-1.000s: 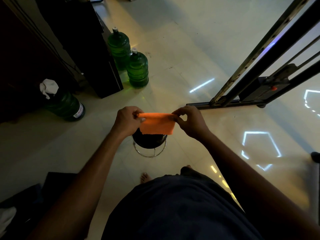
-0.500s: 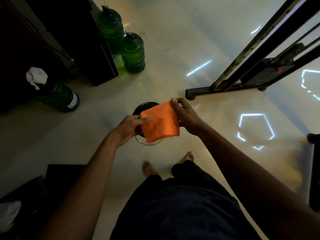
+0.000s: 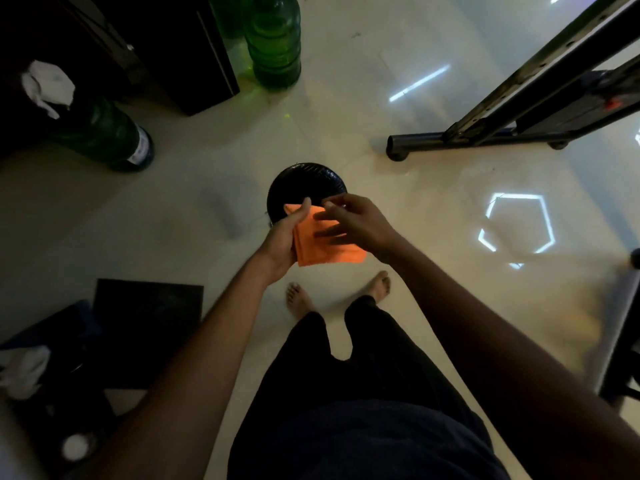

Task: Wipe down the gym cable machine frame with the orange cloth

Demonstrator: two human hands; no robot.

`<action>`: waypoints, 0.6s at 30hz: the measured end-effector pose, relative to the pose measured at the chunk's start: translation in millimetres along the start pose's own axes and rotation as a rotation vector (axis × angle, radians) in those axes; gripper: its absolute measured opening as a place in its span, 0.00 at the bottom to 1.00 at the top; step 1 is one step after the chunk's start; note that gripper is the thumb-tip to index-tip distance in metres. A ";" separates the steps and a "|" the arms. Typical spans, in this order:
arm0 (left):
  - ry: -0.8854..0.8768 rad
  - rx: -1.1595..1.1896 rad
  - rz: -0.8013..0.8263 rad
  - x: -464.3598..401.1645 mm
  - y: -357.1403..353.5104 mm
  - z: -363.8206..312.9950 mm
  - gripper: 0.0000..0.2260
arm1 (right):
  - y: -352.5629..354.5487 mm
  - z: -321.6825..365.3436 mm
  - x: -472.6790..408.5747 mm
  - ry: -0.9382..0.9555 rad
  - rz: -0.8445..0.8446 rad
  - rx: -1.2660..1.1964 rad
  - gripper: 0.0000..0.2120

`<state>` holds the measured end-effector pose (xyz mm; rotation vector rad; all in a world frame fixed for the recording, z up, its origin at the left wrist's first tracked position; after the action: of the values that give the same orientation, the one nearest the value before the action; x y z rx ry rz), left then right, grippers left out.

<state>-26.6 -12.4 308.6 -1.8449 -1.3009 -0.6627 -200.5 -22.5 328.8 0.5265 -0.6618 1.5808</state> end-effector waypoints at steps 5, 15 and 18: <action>-0.054 0.014 -0.010 -35.7 23.9 16.5 0.23 | 31.0 -31.1 -36.0 -0.032 -0.267 0.091 0.32; -0.003 -0.436 -0.507 -119.1 72.5 68.0 0.14 | 33.2 -108.9 -108.8 -0.178 -0.132 -0.221 0.22; -0.047 -0.430 -0.512 -144.3 79.2 79.0 0.17 | 36.6 -119.3 -136.6 -0.111 -0.166 -0.118 0.26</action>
<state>-3.1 -39.8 129.6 -1.8634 -1.7926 -1.2560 -215.9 -42.3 145.5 0.5690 -0.7706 1.3558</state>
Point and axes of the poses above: each hand's wrist, its own x-axis away from the middle knuckle, its own y-axis out of the back of the hand, z = x × y, the point moved 2 cm from there along -x, towards the middle knuckle, and after that the axes turned 11 degrees about -x, right-handed, at the moved point
